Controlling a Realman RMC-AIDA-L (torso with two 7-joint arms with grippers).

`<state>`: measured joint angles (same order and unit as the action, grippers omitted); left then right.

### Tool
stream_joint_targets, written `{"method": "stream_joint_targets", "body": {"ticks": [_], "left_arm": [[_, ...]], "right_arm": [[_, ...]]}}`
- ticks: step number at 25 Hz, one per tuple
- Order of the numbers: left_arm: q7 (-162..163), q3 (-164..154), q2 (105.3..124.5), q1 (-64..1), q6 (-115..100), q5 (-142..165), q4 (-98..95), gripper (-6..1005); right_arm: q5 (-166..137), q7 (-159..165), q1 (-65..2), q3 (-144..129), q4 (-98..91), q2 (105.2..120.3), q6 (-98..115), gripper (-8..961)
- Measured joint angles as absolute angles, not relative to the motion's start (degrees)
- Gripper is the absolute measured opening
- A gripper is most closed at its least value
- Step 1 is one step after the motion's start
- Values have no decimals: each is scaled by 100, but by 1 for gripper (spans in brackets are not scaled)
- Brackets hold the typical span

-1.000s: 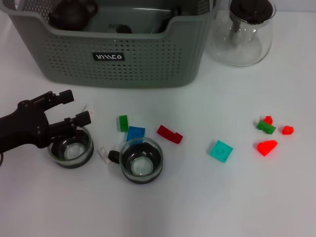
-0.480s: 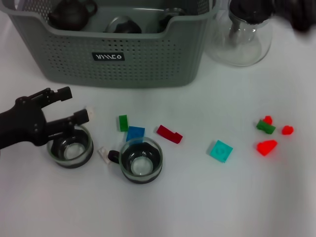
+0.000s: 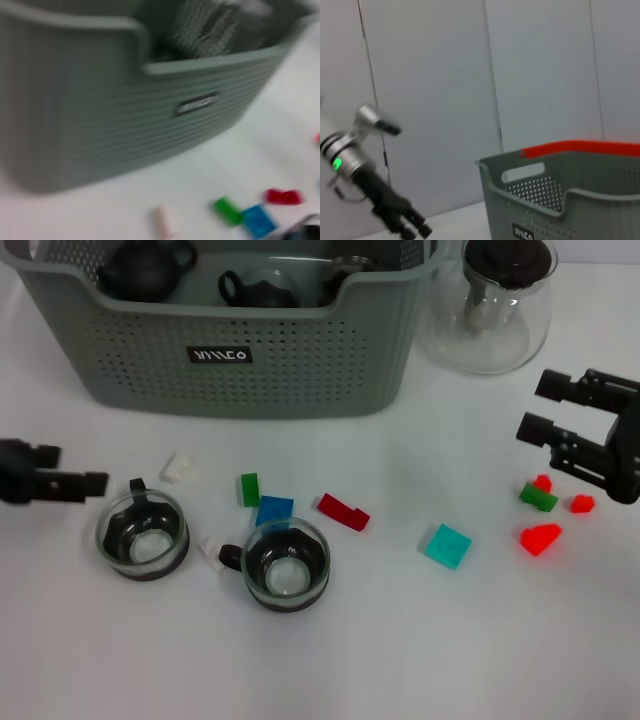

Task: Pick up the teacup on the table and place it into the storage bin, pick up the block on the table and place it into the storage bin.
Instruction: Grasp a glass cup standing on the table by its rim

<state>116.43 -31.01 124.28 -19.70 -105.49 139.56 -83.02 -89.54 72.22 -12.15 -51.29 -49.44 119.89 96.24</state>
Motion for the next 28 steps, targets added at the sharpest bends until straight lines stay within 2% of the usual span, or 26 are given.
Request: {"method": "stream_joint_targets", "body": {"ticks": [6,15,21,28], "left_arm": [[13697,-4936,12434,-2505,-10580,15716,-9183,826],[14948,-6636,12395,-3026,-10105,16367,-8385,825],[15019,-6650,12308,-3153,-9773,16380,-7719,787],[15037,-6689,12306,-3150,-9707,16385,-7513,740]], "right_arm": [[-9156,7260,-1256,-5120,-4897,11977,9649,548],[-9759,7254,-1324,-4886,-4682,11978,9646,547],[-9837,7228,-1324,-4751,-4551,11957,9667,548],[-9875,7221,-1296,-4708,-4542,11953,9691,546]]}}
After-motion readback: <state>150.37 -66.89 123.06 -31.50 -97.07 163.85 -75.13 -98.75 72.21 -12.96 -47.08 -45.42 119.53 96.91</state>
